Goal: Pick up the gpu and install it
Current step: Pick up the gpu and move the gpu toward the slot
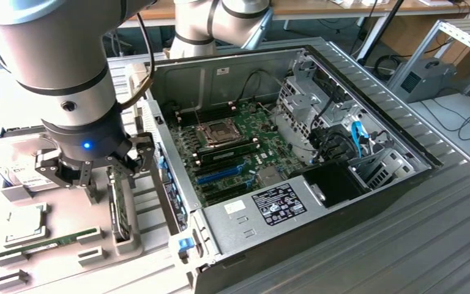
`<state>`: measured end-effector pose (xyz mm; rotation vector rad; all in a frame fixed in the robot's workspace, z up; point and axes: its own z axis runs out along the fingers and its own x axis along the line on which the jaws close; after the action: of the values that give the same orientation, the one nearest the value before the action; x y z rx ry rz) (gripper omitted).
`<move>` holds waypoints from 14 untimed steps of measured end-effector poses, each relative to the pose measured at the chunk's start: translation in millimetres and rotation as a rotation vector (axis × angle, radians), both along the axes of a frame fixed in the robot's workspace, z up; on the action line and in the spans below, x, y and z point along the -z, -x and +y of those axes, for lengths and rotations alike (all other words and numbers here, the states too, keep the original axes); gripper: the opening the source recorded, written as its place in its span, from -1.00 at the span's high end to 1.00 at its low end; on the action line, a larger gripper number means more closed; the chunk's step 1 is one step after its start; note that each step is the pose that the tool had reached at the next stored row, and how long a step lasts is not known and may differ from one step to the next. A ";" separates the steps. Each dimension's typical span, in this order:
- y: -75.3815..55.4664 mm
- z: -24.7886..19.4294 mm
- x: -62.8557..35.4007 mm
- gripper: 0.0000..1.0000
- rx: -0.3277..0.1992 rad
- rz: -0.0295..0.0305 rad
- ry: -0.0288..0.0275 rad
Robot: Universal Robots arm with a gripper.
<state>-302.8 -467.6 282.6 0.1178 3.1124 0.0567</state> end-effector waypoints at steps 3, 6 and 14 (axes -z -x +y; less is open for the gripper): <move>0.7 2.1 2.9 -0.20 0.000 0.0001 0.0004; 1.7 3.9 5.9 -0.20 0.000 -0.0001 0.0004; 4.6 6.8 17.2 -0.20 0.000 0.0000 0.0007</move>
<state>-307.5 -460.9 265.4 0.1178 3.1124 0.0556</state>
